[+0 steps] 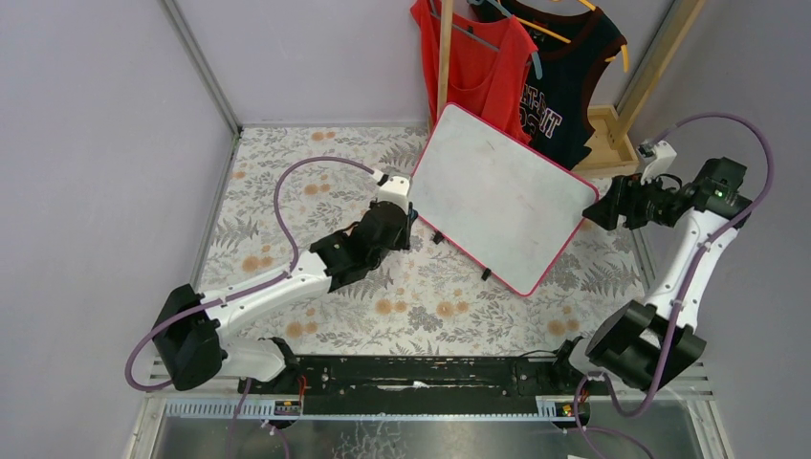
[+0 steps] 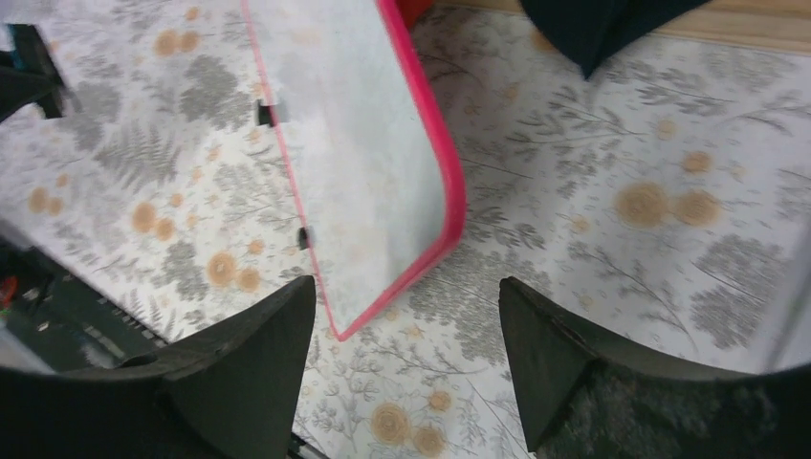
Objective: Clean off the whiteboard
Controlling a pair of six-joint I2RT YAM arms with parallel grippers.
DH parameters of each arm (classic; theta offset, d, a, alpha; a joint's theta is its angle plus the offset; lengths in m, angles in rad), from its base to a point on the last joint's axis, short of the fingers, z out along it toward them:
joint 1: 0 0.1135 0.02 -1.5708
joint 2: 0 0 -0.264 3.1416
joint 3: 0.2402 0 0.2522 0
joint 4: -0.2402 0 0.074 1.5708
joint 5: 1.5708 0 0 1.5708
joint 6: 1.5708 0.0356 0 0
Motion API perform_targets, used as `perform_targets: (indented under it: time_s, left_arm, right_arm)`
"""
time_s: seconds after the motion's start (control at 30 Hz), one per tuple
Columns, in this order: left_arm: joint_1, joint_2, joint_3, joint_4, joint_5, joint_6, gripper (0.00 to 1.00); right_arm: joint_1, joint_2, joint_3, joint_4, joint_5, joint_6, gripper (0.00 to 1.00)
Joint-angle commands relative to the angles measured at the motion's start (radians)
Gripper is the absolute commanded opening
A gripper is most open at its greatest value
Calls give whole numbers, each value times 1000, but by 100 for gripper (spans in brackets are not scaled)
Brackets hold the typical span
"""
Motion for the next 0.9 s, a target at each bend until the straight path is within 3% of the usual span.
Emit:
perform_targets:
  time_s: [0.0, 0.4, 0.87]
  left_arm:
    - [26, -3, -35, 45, -39, -39, 26]
    - [120, -43, -72, 80, -49, -85, 26]
    - [318, 52, -7, 125, 50, -135, 26]
  right_arm:
    - [1, -105, -29, 154, 194, 177, 77]
    - [-2, -365, -243, 374, 632, 296, 79]
    - [-5, -297, -536, 695, 932, 408, 79]
